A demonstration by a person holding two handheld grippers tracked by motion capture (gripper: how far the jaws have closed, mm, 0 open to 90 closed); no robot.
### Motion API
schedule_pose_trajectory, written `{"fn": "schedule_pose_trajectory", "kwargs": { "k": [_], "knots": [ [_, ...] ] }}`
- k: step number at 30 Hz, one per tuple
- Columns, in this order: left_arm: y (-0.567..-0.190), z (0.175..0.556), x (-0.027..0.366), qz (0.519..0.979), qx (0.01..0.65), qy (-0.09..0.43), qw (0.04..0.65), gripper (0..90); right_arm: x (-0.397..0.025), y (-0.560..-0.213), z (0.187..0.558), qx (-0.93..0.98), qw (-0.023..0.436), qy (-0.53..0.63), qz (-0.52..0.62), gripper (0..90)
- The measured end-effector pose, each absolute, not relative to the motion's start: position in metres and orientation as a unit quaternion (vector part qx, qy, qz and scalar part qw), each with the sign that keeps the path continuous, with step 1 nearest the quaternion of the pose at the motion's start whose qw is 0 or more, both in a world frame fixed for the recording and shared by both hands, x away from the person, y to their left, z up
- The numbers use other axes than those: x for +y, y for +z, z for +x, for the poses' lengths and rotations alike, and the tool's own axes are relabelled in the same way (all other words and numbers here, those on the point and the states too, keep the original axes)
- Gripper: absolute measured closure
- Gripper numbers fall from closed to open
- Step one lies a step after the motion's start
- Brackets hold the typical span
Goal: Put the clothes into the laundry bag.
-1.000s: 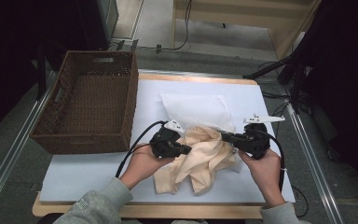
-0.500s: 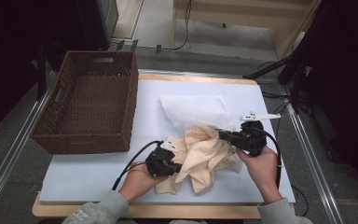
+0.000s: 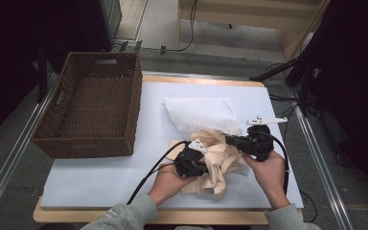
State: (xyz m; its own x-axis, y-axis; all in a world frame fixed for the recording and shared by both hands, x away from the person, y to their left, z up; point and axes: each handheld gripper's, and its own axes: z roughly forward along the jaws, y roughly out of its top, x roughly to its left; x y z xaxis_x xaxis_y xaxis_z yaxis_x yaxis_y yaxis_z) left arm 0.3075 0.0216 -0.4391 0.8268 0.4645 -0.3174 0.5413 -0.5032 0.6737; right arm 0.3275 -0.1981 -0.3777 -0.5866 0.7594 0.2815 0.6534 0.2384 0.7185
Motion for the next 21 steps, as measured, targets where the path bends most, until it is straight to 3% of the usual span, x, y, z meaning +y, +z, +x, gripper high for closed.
{"fn": "schedule_pose_trajectory", "kwargs": {
  "k": [8, 21],
  "knots": [
    [-0.424, 0.328, 0.014, 0.853, 0.312, -0.016, 0.419, 90.0, -0.195, -0.378, 0.325, 0.786, 0.055, 0.422, 0.448, 89.0],
    [-0.399, 0.336, 0.040, 0.832, 0.326, -0.002, 0.448, 90.0, -0.176, -0.361, 0.316, 0.782, 0.027, 0.455, 0.425, 89.1]
  ]
}}
